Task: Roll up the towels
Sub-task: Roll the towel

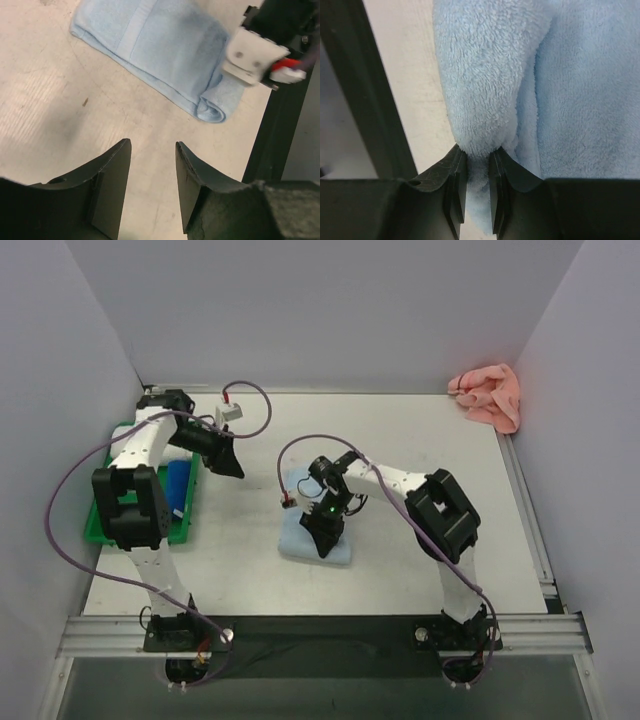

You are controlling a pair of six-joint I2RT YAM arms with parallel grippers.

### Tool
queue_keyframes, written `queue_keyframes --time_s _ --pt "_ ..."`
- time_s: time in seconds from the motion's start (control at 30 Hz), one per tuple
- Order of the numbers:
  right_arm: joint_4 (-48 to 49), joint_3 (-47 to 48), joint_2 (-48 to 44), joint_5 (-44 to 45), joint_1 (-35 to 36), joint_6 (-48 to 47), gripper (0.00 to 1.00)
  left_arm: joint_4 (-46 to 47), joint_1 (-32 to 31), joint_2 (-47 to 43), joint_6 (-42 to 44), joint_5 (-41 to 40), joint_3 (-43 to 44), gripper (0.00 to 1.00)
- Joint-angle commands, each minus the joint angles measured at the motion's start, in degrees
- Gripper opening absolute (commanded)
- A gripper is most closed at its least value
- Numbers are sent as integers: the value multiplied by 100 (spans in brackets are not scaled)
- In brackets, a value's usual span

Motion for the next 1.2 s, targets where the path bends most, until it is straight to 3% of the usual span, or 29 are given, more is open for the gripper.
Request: queue_keyframes --time_s 0.0,0.1,0.23,0.33,0.37,0.47,0.5,0.6,0.87,0.97,1.07,1.1,1.17 --pt "-1431 532 575 -1050 -160 -24 0 392 269 -1280 -53 247 -702 51" --pt "-1968 1130 1163 -1455 -318 -165 0 1174 375 -2352 26 107 -1896 52" --pt "-2688 1921 2172 -1894 -503 -402 0 2385 121 -3776 289 -147 -3452 61" --pt "-3172 2553 2762 -2193 -634 -464 0 3123 -888 -4743 571 -900 -4595 64" --pt "-3443 2694 2878 -2342 -652 -542 0 3388 -1578 -5146 571 -1131 -4850 66" --pt "-3778 3117 3247 -2466 -767 -569 0 4372 -2584 -5597 589 -2001 -5660 73" --pt "-3814 3196 3318 -2467 -784 -569 0 4575 -3205 -5607 589 -2369 -5800 75" --pt "-3929 3328 3441 -2423 -828 -587 0 5191 -4069 -5292 571 -2976 -5960 75" --pt "-4025 3381 3512 -2388 -855 -596 0 6545 -4556 -3948 738 -3682 -5776 75" --pt "-4025 3434 3564 -2414 -898 -508 0 6458 -4635 -3569 774 -3612 -5635 71" --pt "-3999 3487 3608 -2414 -960 -403 3 6204 -4705 -3340 712 -3567 -5644 60" --pt "-3990 3513 3617 -2431 -1021 -350 6 5925 -4731 -3270 651 -3672 -5574 46" --pt "-3894 3548 3670 -2467 -1109 -184 17 5528 -4732 -3112 319 -3734 -5460 30"
